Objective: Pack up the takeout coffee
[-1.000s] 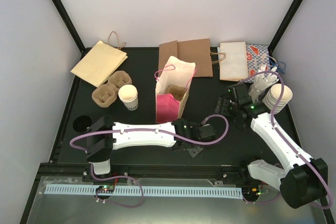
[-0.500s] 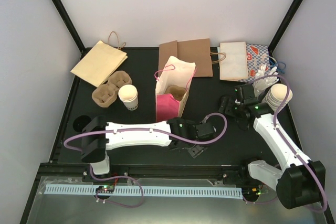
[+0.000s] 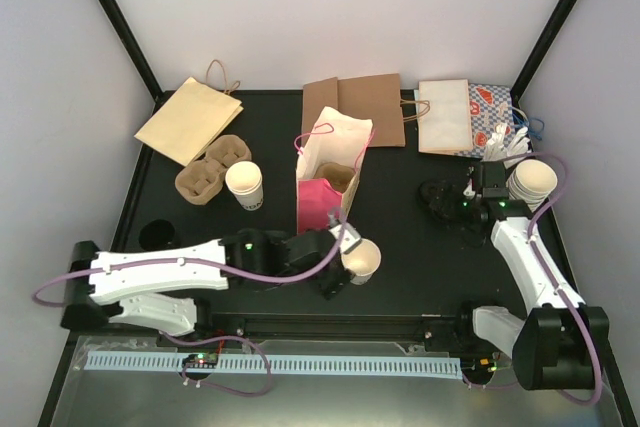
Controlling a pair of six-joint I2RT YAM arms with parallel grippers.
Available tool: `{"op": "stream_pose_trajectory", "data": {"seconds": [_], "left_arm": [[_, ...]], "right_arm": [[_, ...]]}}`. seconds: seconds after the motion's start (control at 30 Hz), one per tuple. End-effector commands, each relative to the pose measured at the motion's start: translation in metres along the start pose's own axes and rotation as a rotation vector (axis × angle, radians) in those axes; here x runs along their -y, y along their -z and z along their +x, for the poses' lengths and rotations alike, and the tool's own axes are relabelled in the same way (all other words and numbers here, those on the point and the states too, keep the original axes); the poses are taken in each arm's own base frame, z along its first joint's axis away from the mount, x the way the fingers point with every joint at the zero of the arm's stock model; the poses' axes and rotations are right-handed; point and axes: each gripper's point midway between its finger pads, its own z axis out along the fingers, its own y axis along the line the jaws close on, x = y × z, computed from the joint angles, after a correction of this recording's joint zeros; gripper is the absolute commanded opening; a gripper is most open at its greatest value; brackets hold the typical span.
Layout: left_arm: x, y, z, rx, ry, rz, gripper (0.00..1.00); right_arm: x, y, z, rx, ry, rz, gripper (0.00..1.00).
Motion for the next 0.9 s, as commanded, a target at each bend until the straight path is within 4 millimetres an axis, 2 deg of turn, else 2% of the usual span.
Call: {"op": "stream_pose_trajectory", "data": {"seconds": [0.0, 0.17, 0.4, 0.53, 0.87], "left_arm": [[-0.025, 0.005, 0.011, 0.088, 0.143, -0.002, 0.84], [-0.05, 0.014, 0.027, 0.201, 0.276, -0.001, 0.84], [-0.089, 0.004, 0.06, 0.251, 0.435, -0.008, 0.84], [-0.103, 0.001, 0.072, 0.249, 0.469, -0.017, 0.84], [-0.126, 0.005, 0.079, 0.242, 0.472, -0.078, 0.85]], "right_arm": [[-0.005, -0.007, -0.006, 0.002, -0.025, -0.039, 0.95], [-0.002, -0.013, -0.01, 0.014, -0.036, -0.022, 0.95], [0.002, -0.022, -0.017, 0.036, -0.045, 0.004, 0.94], [0.005, -0.029, -0.018, 0.03, -0.047, 0.022, 0.95], [0.014, -0.043, -0.019, 0.024, -0.067, 0.067, 0.95]]}}
